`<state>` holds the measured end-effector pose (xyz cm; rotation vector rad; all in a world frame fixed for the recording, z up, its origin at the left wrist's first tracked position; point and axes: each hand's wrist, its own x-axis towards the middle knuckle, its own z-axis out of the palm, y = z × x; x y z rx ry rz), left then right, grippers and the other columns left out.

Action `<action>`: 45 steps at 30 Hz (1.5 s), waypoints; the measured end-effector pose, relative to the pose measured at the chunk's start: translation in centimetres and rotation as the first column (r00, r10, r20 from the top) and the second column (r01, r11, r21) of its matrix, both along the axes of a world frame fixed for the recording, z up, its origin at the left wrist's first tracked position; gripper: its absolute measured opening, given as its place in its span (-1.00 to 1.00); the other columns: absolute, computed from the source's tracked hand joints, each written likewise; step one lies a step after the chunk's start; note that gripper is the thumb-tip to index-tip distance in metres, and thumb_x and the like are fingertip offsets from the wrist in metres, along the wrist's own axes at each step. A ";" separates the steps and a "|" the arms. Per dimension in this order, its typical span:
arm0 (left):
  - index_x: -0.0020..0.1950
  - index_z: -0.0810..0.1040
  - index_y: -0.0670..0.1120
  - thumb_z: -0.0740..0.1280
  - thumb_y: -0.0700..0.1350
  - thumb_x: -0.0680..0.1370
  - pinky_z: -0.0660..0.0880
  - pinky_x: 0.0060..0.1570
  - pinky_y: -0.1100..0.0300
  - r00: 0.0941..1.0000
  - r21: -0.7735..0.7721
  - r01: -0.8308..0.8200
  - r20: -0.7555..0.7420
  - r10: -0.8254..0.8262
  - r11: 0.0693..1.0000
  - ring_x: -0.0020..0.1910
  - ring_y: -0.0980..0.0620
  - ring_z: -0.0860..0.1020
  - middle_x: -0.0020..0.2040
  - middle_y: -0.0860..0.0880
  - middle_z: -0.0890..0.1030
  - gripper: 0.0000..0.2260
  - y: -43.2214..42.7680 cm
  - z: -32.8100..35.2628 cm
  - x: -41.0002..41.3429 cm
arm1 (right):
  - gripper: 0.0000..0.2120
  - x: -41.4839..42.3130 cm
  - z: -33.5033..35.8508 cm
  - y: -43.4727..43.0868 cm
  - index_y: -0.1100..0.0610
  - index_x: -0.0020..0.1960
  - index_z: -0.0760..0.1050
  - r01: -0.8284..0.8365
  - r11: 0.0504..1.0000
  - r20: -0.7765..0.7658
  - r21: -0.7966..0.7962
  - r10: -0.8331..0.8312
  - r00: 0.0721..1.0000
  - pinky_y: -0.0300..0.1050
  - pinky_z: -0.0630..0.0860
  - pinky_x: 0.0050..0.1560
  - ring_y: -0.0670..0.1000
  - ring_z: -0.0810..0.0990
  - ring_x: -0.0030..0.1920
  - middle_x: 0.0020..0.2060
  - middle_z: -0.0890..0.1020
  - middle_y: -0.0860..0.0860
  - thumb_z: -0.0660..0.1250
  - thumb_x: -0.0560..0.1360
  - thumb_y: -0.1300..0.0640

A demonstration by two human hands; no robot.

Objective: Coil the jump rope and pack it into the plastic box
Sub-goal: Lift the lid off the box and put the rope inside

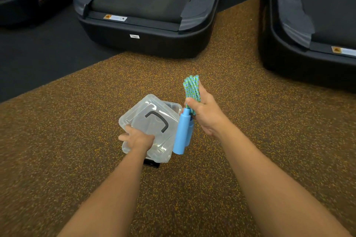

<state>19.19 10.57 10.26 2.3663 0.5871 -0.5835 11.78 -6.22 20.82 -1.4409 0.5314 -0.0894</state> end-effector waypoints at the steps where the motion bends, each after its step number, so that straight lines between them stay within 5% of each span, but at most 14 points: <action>1: 0.36 0.11 -0.05 0.54 -0.15 0.31 0.51 0.06 -0.10 0.999 -0.029 -0.046 -0.004 0.046 0.999 0.21 -0.32 0.37 0.30 -0.22 0.20 -0.21 0.1 0.0 0.0 | -0.36 0.2 -0.1 0.1 0.04 0.55 0.00 -0.006 1.000 -0.006 -0.007 0.006 1.000 -0.10 0.31 0.37 -0.06 0.38 0.32 0.45 0.31 0.00 0.17 0.56 0.35; 6: 0.31 0.12 -0.12 0.48 -0.25 0.39 0.57 -0.13 -0.13 0.954 -0.326 -0.299 -0.069 0.293 0.897 0.11 -0.27 0.48 0.20 -0.26 0.42 -0.34 0.6 -0.1 -0.5 | -0.33 0.7 -0.7 0.9 0.01 0.55 -0.03 -0.026 1.000 -0.033 -0.006 0.025 0.999 0.16 0.30 0.42 -0.01 0.37 0.35 0.45 0.31 0.01 0.18 0.56 0.34; 9: 0.28 0.16 -0.20 0.43 -0.33 0.40 0.53 -0.25 -0.03 0.929 -0.414 -0.363 -0.094 0.357 0.835 0.04 -0.21 0.53 0.11 -0.23 0.48 -0.42 1.2 -0.8 -0.2 | -0.33 0.8 -0.8 1.1 -0.01 0.54 -0.04 -0.036 0.999 -0.052 -0.004 0.036 0.998 0.13 0.30 0.42 -0.03 0.37 0.31 0.42 0.33 -0.02 0.17 0.56 0.34; 13: 0.26 0.38 -0.30 0.33 -0.44 0.44 0.56 -0.15 -0.03 0.903 -0.653 -0.421 -0.236 0.359 0.630 -0.12 -0.16 0.60 0.09 -0.26 0.57 -0.60 2.1 -1.2 0.4 | -0.33 0.9 -1.2 1.5 0.01 0.55 -0.05 -0.034 0.999 -0.055 0.002 0.034 0.998 0.08 0.27 0.44 -0.04 0.36 0.31 0.44 0.31 0.00 0.17 0.57 0.35; 18: 0.29 0.38 -0.28 0.21 -0.38 0.56 0.48 0.17 -0.21 0.888 -0.801 -0.420 -0.266 0.375 0.426 0.10 -0.24 0.58 0.20 -0.28 0.52 -0.71 3.0 -0.2 1.4 | -0.32 1.7 -1.6 2.1 -0.02 0.54 -0.03 -0.009 1.000 -0.032 0.027 0.010 0.999 0.22 0.33 0.38 0.05 0.39 0.35 0.39 0.34 -0.05 0.18 0.56 0.34; 24: 0.25 0.43 -0.19 0.24 -0.38 0.55 0.58 0.06 -0.07 0.840 -0.885 -0.393 -0.234 0.490 0.251 0.08 -0.19 0.60 0.19 -0.24 0.48 -0.72 4.7 0.5 3.4 | -0.32 3.3 -1.2 2.7 -0.04 0.54 -0.02 0.038 0.997 0.020 0.064 -0.039 0.999 0.22 0.36 0.36 0.07 0.40 0.33 0.43 0.33 0.00 0.18 0.56 0.34; 30: 0.16 0.42 -0.17 0.18 -0.42 0.56 0.63 -0.09 -0.03 0.798 -0.948 -0.282 -0.146 0.585 0.148 -0.25 -0.05 0.66 0.06 -0.19 0.51 -0.76 4.8 1.9 4.3 | -0.32 4.3 -2.1 4.4 -0.03 0.54 -0.06 0.116 0.992 0.042 0.048 -0.118 0.992 0.13 0.31 0.41 -0.02 0.38 0.34 0.45 0.29 0.00 0.17 0.57 0.34; 36: 0.21 0.39 -0.21 0.19 -0.38 0.57 0.63 -0.16 0.03 0.784 -0.969 -0.216 -0.098 0.612 0.121 -0.24 -0.02 0.66 0.12 -0.22 0.46 -0.77 4.8 1.9 5.1 | -0.34 4.8 -5.6 6.1 0.03 0.55 -0.08 0.235 0.972 0.000 -0.013 -0.235 0.972 -0.14 0.34 0.33 -0.09 0.46 0.17 0.29 0.46 -0.03 0.15 0.57 0.31; 42: 0.04 0.38 -0.14 0.21 -0.36 0.58 0.59 -0.20 0.19 0.787 -0.978 -0.188 -0.098 0.609 0.086 -0.05 -0.12 0.61 -0.03 -0.11 0.48 -0.86 4.4 1.8 6.0 | -0.34 5.7 -10.0 7.0 0.00 0.55 -0.13 0.281 0.959 -0.140 -0.027 -0.282 0.949 -0.09 0.38 0.29 -0.02 0.44 0.14 0.27 0.41 0.01 0.14 0.59 0.27; 45: -0.02 0.40 -0.13 0.20 -0.37 0.58 0.61 -0.12 0.14 0.787 -0.982 -0.183 -0.125 0.605 0.035 -0.13 -0.08 0.65 -0.07 -0.09 0.48 -0.86 4.0 1.3 6.4 | -0.35 6.3 -11.7 7.8 0.00 0.55 -0.14 0.212 0.974 -0.222 -0.073 -0.224 0.949 -0.09 0.34 0.30 -0.01 0.40 0.13 0.31 0.40 0.08 0.13 0.60 0.23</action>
